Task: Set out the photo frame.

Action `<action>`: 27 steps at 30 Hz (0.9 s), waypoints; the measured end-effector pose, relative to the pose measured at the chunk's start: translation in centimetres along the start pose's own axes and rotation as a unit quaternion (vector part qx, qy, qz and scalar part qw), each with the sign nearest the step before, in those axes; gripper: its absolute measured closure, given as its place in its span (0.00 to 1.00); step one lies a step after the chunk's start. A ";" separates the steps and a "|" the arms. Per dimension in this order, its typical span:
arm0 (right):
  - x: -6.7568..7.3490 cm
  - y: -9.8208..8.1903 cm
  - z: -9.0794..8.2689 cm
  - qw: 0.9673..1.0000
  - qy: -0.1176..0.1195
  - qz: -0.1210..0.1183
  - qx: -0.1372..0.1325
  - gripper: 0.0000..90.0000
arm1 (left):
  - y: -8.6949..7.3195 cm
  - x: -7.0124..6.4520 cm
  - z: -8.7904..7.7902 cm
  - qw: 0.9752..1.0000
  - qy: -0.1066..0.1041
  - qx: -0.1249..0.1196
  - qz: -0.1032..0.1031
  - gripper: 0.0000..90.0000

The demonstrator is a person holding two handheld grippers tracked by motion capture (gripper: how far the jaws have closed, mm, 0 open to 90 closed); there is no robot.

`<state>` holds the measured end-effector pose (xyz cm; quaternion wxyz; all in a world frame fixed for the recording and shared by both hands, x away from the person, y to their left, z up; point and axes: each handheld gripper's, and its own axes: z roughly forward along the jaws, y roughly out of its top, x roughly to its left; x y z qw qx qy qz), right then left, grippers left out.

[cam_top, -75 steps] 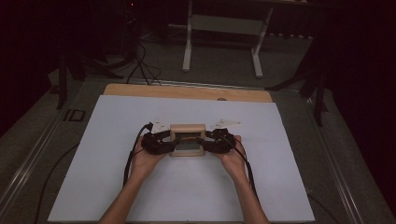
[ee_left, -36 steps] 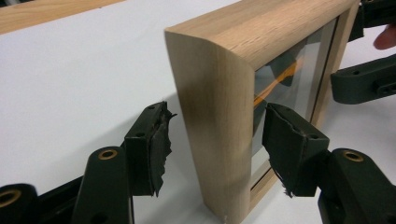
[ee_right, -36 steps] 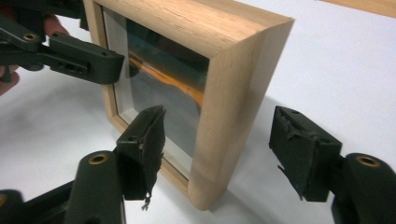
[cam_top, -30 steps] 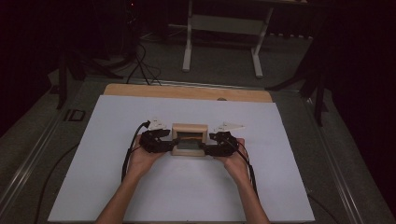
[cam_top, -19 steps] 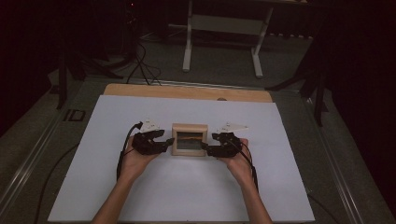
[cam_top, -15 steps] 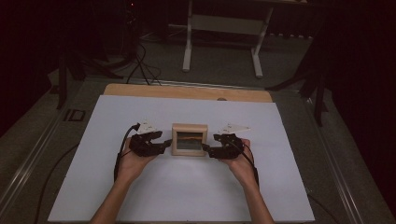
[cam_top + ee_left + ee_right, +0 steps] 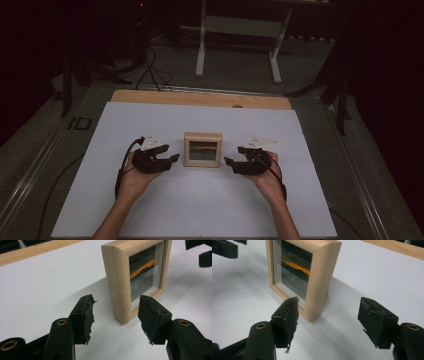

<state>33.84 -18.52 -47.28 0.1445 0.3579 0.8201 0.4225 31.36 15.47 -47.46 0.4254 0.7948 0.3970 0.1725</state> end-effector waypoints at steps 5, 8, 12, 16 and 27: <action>-0.3 -0.5 -0.6 1.000 -0.005 -0.003 0.002 0.36 | -0.7 -0.1 -0.5 1.000 0.002 0.003 0.002 0.51; -0.6 -1.2 -1.2 1.000 -0.009 -0.006 0.002 0.36 | -1.2 -0.1 -0.9 1.000 0.003 0.005 0.003 0.51; -1.0 -1.9 -1.7 1.000 -0.010 -0.003 0.002 0.36 | -1.7 0.0 -1.4 1.000 0.007 0.009 0.005 0.51; -1.3 -2.5 -2.2 1.000 -0.015 -0.001 0.004 0.36 | -2.2 0.2 -1.7 1.000 0.009 0.010 0.002 0.51; -3.0 -5.2 -4.2 0.999 -0.041 0.012 0.011 0.36 | -4.3 0.5 -3.0 1.000 0.021 0.019 -0.007 0.50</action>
